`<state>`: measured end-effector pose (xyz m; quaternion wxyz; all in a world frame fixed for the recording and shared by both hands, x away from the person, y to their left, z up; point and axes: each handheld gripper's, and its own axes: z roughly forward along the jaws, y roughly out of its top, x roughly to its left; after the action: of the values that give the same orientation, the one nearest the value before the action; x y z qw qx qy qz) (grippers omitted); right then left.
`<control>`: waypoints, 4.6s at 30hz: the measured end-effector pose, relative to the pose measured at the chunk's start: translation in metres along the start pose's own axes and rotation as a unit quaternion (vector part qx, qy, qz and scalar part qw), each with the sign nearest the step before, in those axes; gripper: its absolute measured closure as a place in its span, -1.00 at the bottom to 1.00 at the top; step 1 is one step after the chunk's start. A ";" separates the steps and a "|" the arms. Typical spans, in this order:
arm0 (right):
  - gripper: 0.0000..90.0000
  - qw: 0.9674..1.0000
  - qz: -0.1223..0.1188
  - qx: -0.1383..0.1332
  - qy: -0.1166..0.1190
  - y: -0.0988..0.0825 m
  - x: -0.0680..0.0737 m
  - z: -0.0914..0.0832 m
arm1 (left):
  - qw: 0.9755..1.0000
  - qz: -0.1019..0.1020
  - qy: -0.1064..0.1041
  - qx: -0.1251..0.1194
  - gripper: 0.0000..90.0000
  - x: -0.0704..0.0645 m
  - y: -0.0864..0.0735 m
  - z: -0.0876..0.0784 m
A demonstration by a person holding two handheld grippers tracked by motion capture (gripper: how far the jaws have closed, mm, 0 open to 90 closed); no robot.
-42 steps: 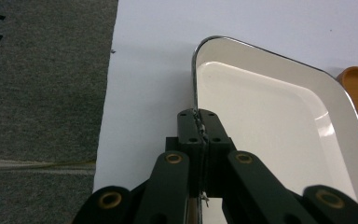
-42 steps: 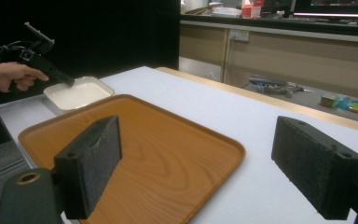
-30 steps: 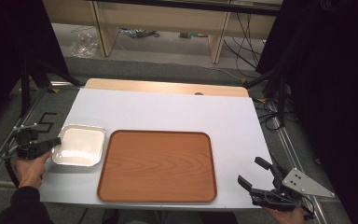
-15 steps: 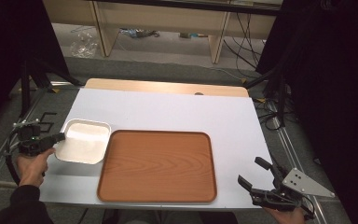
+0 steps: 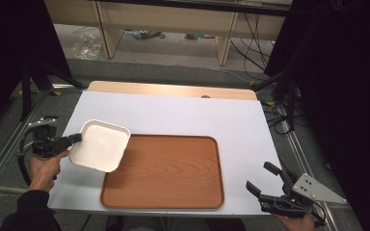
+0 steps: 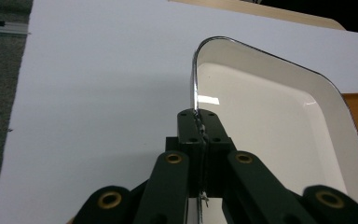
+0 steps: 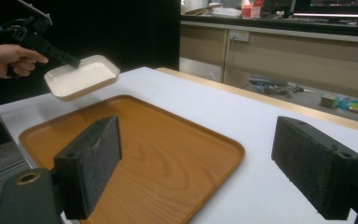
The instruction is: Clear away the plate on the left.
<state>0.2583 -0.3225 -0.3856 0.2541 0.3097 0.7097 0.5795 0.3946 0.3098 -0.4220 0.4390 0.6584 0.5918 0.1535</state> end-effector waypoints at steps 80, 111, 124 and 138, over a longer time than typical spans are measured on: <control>-0.63 1.000 -0.002 0.004 -0.007 0.000 0.000 0.000 | 0.978 0.126 -0.138 0.095 0.97 -0.158 -0.039 0.073; -0.63 1.000 -0.003 0.004 -0.006 0.000 0.000 0.000 | 0.977 0.127 -0.117 0.127 0.94 -0.164 -0.054 0.095; -0.63 1.000 -0.003 0.005 -0.002 0.000 0.000 -0.001 | 0.971 0.140 -0.106 0.163 0.90 -0.160 -0.057 0.096; -0.63 1.000 -0.003 0.002 -0.001 0.000 0.000 -0.001 | 0.963 0.150 -0.095 0.203 0.80 -0.161 -0.065 0.086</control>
<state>0.2578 -0.3229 -0.3858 0.2557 0.3087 0.7118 0.5768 0.3744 0.1226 -0.4687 0.3226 0.8265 0.4603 0.0314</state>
